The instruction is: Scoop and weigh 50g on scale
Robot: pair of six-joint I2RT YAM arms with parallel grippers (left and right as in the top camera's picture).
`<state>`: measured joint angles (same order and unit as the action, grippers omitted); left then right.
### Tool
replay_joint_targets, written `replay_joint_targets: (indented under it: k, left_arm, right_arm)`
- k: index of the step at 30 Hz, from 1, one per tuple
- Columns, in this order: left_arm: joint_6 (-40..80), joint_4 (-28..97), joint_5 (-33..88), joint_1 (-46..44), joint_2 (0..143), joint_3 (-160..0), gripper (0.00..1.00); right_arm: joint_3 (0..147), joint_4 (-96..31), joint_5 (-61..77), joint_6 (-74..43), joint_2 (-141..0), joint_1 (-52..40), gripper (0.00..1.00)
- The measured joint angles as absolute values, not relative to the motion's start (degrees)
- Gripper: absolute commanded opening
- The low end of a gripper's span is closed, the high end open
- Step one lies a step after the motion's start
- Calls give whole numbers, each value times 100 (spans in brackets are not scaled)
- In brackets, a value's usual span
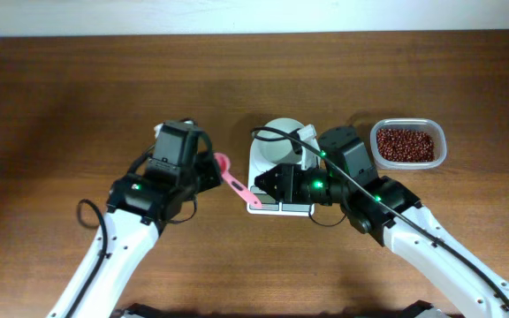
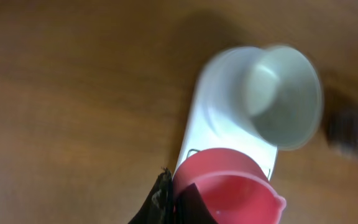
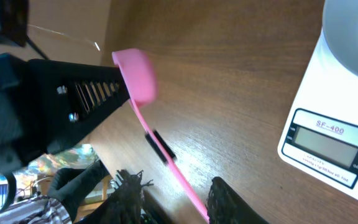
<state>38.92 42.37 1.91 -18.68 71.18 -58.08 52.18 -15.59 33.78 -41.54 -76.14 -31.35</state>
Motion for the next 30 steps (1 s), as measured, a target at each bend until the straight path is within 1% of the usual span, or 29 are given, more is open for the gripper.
replay_joint_targets:
  k: [2,3,4,6,9,11,13,16,22,23,25,27,30]
  left_arm:
    - [5009,4639,128,-1610,7118,-5808,0]
    - [5566,4807,167,-1433,7118,-5808,0]
    - [6178,4912,307,-1190,7118,-5808,0]
    - [6641,4932,808,-921,7118,-5808,5]
    - [6965,4952,1815,-611,7118,-5808,6]
    - [7026,4978,2322,-558,7118,-5808,1]
    - [7037,4995,2727,-558,7118,-5808,0]
    - [6991,5030,3000,-558,7118,-5808,0]
    - [6705,5271,3122,-558,7118,-5808,0]
    - [6617,5323,3133,-558,7118,-5808,0]
    - [6517,5404,3135,-558,7118,-5808,0]
    - [6449,5472,3135,-572,7118,-5808,0]
    - [6427,5474,3135,-642,7118,-5808,0]
  right_arm:
    - [5218,-1577,3404,-4156,-7614,-3135,49]
    - [5218,-1568,3420,-4167,-7614,-3135,61]
    - [5218,-1540,3439,-4182,-7614,-3135,64]
    - [5218,-1461,3463,-4139,-7614,-3135,65]
    - [5216,-1142,3507,-4158,-7614,-3135,66]
    - [5218,-967,3570,-4158,-7614,-3135,66]
    - [5218,-849,3662,-4158,-7614,-3135,66]
    - [5218,-755,3756,-4145,-7616,-3208,66]
    - [5218,-565,3712,-3780,-7625,-3754,64]
    - [5218,-565,3695,-3750,-7625,-3760,58]
    - [5218,-569,3653,-3686,-7625,-3760,50]
    - [5218,-578,3625,-3706,-7625,-3760,48]
    - [5218,-633,3607,-3701,-7625,-3760,47]
